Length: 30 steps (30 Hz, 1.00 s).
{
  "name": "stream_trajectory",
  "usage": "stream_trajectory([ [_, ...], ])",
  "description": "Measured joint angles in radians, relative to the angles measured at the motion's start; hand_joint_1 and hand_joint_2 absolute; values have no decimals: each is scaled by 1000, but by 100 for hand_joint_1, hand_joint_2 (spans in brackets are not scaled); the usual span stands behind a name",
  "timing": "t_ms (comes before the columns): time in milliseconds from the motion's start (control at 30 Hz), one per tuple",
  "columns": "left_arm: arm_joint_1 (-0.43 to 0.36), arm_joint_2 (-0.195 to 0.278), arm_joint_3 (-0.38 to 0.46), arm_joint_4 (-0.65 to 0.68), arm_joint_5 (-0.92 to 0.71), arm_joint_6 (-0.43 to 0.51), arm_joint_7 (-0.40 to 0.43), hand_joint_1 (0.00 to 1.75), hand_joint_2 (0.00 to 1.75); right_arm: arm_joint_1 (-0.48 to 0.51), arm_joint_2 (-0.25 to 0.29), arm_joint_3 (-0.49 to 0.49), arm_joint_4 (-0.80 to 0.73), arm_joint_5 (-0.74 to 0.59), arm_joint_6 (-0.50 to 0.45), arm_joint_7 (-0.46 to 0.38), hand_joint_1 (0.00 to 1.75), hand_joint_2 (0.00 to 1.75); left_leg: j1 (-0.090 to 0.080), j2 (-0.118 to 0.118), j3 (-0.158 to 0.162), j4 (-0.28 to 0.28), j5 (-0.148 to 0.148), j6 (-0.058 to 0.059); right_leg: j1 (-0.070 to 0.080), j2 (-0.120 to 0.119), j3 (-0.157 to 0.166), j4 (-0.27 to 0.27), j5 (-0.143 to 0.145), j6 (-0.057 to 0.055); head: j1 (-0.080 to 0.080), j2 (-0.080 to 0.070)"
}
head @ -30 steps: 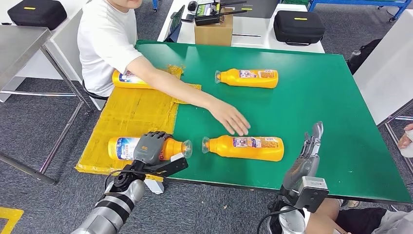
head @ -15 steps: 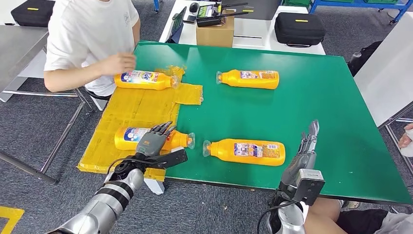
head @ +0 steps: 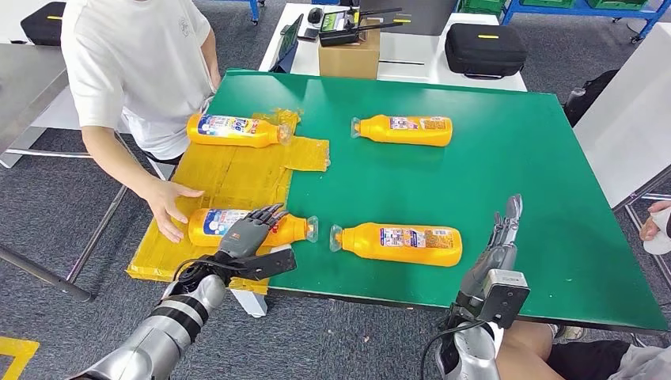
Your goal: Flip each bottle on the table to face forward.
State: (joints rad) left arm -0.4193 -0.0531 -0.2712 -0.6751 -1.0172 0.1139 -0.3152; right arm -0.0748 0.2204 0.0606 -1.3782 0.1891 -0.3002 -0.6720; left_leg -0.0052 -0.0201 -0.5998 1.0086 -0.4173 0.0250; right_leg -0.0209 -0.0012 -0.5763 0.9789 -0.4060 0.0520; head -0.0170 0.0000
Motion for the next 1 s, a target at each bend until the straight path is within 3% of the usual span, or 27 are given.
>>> stream_trajectory([
  [200, 169, -23, 16, -250, 306, -10, -131, 0, 175, 28, -2, -13, -3, 6, -26, -22, 0, 0, 0, 2, -7, 1, 0, 0, 0, 0, -7, 0, 0, 0, 0, 0],
  [333, 301, -64, 16, -477, 446, 35, -193, 0, 175, 63, -2, -19, -19, 29, -51, -27, 0, 175, 0, 3, -16, 1, 0, 1, 0, 0, -16, 0, 1, 1, 0, 0],
  [500, 395, -90, -18, -691, 544, 54, -268, 0, 175, 80, -32, -13, -17, 236, -79, 37, 0, 175, 0, 3, -19, 1, -1, 0, 0, 0, -19, 0, 1, 1, 0, 0],
  [667, 428, -93, -56, -805, 567, 54, -300, 0, 175, 42, -120, 23, 76, 512, -76, 156, 0, 175, 0, 2, -20, 1, -1, 0, 0, 0, -20, 0, 1, 1, 0, 0],
  [1000, 429, -104, -110, -899, 638, 37, -323, 0, 175, -83, -233, 59, 276, 692, -88, 207, 0, 175, 0, 3, -20, 1, 0, 1, 0, 0, -20, 0, 1, 2, 0, 0],
])
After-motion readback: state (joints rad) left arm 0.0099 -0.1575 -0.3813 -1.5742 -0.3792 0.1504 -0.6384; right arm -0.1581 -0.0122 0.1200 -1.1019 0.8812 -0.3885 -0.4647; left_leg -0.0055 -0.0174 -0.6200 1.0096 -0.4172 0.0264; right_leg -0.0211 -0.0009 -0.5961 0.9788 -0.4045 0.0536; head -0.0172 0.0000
